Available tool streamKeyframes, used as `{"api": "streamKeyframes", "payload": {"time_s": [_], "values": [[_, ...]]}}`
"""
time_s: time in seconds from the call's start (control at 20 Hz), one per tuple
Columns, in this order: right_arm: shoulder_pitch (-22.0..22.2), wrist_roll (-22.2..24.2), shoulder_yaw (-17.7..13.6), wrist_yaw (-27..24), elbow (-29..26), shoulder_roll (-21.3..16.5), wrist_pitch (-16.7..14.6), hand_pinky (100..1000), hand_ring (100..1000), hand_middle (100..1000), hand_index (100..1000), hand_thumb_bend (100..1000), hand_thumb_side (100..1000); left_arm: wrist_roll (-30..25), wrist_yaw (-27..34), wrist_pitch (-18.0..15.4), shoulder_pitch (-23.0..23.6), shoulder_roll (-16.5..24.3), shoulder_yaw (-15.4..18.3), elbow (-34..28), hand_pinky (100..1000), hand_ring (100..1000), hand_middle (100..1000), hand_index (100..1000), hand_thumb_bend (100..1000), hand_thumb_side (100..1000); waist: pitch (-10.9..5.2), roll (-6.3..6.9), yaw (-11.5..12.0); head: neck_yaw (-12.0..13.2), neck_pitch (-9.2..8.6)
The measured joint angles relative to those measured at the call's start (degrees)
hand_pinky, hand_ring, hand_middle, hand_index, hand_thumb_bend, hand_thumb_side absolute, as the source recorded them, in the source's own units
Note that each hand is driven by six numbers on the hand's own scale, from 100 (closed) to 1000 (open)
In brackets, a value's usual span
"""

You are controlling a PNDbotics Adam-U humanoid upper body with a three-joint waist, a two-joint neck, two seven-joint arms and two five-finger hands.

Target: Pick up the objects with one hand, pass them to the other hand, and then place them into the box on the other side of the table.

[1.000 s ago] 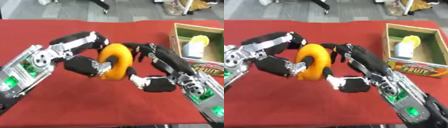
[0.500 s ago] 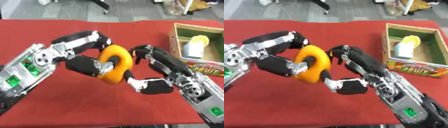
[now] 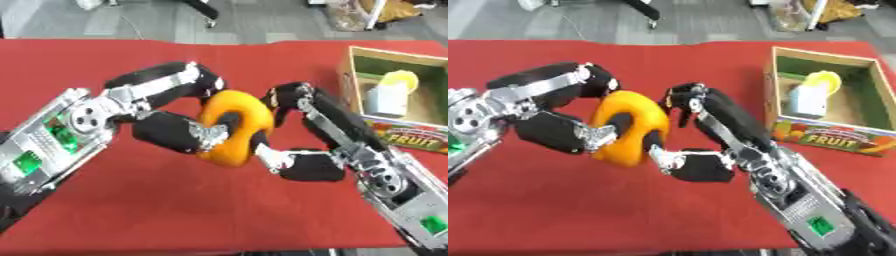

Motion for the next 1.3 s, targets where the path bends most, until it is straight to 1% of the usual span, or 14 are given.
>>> {"api": "streamKeyframes", "payload": {"time_s": [0.05,0.15,0.2,0.25,0.3,0.35,0.4,0.45,0.5,0.6,0.7,0.85,1.0,1.3], "values": [[0.07,-0.91,0.18,-0.97,0.0,-0.01,0.63,465,697,470,347,100,467,-0.12,-0.38,-0.12,0.04,0.02,-0.01,0.0,797,462,465,606,100,293,0.0,0.0,0.0,0.0,0.0],[0.07,-2.28,0.46,-2.59,0.0,-0.02,1.53,464,697,468,344,100,467,-0.46,-1.11,-0.43,0.35,0.07,-0.01,0.0,805,479,484,628,100,329,0.0,0.0,0.0,-0.01,0.0],[0.07,-2.73,0.52,-3.21,0.0,-0.04,1.82,463,696,467,343,100,473,-0.74,-1.44,-0.63,0.51,0.18,-0.01,0.0,821,512,519,668,100,412,0.0,0.0,0.0,-0.01,0.0],[0.07,-3.13,0.57,-3.73,0.0,-0.07,2.04,463,696,467,343,100,473,-1.11,-1.79,-0.93,0.62,0.37,0.0,0.0,823,516,524,673,100,421,0.0,0.0,0.0,-0.02,0.0],[0.09,-3.47,0.63,-4.17,0.0,-0.1,2.23,463,696,466,343,100,474,-1.58,-2.23,-1.35,0.83,0.56,0.02,0.0,842,559,574,723,100,543,0.0,0.0,0.0,-0.02,0.0],[0.1,-3.71,0.63,-4.54,0.0,-0.15,2.42,463,696,466,343,100,474,-2.16,-2.74,-1.93,1.05,0.64,0.1,0.0,844,566,581,730,100,558,0.0,0.0,0.01,-0.03,0.0],[0.11,-3.89,0.64,-4.85,0.0,-0.24,2.56,463,696,466,343,100,473,-2.85,-3.31,-2.65,1.21,0.85,0.32,0.0,869,617,645,796,134,670,0.0,0.0,0.01,-0.05,0.0],[0.12,-4.06,0.64,-5.13,0.0,-0.38,2.66,464,696,466,343,100,472,-3.68,-4.03,-3.59,1.38,1.09,0.77,0.0,880,639,671,817,178,701,0.0,0.0,0.03,-0.08,0.0],[0.13,-4.16,0.64,-5.3,0.0,-0.47,2.72,464,696,466,343,100,472,-4.53,-4.79,-4.58,1.49,1.27,1.31,0.0,916,711,747,869,278,769,0.0,0.0,0.08,-0.13,0.0],[0.25,-4.26,0.63,-5.45,0.0,-0.49,2.8,465,697,466,342,100,471,-6.31,-6.77,-6.8,1.52,1.7,2.74,0.0,940,762,799,897,359,802,0.0,0.0,0.23,-0.22,0.0],[0.49,-4.27,0.63,-5.62,0.0,-0.54,2.8,468,698,467,343,100,474,-7.65,-9.03,-9.03,1.6,2.14,4.68,-0.01,953,789,825,912,416,835,0.0,0.0,0.28,-0.29,0.0],[0.64,-4.27,0.62,-5.73,0.0,-0.85,2.76,470,700,468,345,100,477,-7.83,-11.78,-11.49,2.12,2.59,7.9,-0.02,956,795,829,914,433,844,0.0,0.0,0.31,-0.48,0.0],[1.08,-4.41,0.39,-5.77,0.0,-0.97,2.59,472,701,468,345,100,476,-6.26,-12.71,-12.96,3.05,3.19,11.23,-0.02,956,794,828,912,434,845,0.0,0.0,0.32,-0.58,0.0],[1.66,-5.36,-1.15,-5.77,0.0,-2.03,1.72,480,699,470,346,100,411,-0.88,-10.82,-14.87,6.57,5.15,17.43,-0.06,955,776,811,899,413,824,0.0,0.0,0.43,-1.12,0.01]]}}
